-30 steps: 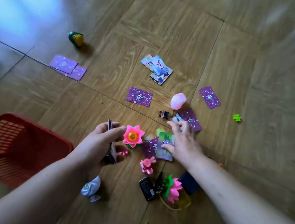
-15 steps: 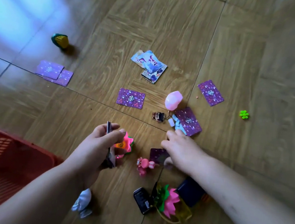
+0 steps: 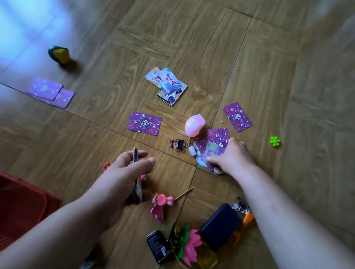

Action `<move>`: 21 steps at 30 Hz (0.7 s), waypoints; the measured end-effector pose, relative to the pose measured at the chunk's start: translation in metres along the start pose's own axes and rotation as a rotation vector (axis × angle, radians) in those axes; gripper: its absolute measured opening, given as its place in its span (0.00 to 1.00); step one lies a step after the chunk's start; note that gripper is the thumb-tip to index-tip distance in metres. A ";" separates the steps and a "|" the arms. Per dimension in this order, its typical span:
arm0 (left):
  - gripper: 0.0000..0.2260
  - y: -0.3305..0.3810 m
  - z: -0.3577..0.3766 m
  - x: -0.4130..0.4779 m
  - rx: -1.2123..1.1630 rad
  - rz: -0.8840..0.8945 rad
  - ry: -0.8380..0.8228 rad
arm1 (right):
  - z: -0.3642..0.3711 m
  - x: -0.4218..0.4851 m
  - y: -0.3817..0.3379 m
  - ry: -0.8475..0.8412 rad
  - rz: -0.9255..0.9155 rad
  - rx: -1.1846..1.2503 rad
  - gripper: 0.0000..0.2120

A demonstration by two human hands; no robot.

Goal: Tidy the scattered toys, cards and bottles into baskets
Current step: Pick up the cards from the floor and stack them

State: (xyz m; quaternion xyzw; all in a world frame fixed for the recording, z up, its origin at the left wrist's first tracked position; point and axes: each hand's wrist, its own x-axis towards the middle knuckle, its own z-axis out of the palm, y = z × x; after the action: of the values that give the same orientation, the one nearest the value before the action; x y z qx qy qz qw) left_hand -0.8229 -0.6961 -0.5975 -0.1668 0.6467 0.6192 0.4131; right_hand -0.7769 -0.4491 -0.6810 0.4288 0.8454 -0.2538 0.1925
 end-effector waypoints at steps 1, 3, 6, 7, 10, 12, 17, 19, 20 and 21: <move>0.10 0.002 0.002 0.000 0.001 0.006 -0.001 | -0.003 0.001 0.003 -0.024 -0.025 0.033 0.27; 0.11 0.006 0.005 0.001 -0.004 0.021 -0.017 | -0.015 0.004 0.011 -0.031 -0.055 0.134 0.16; 0.11 0.010 0.009 0.006 -0.001 0.026 -0.023 | -0.036 0.026 0.017 0.149 0.006 0.276 0.16; 0.11 0.012 0.010 0.008 0.002 0.028 -0.025 | -0.042 0.036 0.015 0.217 0.036 0.307 0.18; 0.10 0.013 0.011 0.012 0.003 0.028 -0.023 | -0.045 0.067 0.005 0.271 0.128 0.350 0.24; 0.10 0.015 0.009 0.015 -0.004 0.029 -0.020 | -0.044 0.080 -0.005 0.219 0.199 0.306 0.30; 0.09 0.023 -0.009 0.022 -0.047 0.017 0.012 | -0.051 0.082 -0.029 0.149 0.238 -0.040 0.46; 0.10 0.026 -0.017 0.026 -0.066 0.023 0.033 | -0.054 0.083 -0.036 0.144 0.204 -0.006 0.40; 0.10 0.028 -0.021 0.028 -0.065 0.028 0.044 | -0.055 0.083 -0.040 0.160 0.169 0.020 0.37; 0.10 0.029 -0.025 0.030 -0.065 0.033 0.058 | -0.056 0.082 -0.046 0.196 0.122 0.052 0.34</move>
State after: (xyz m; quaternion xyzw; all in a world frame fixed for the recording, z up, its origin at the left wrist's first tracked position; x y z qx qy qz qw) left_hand -0.8701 -0.7058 -0.6028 -0.1873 0.6406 0.6415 0.3782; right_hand -0.8664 -0.3879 -0.6686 0.5072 0.8256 -0.2201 0.1128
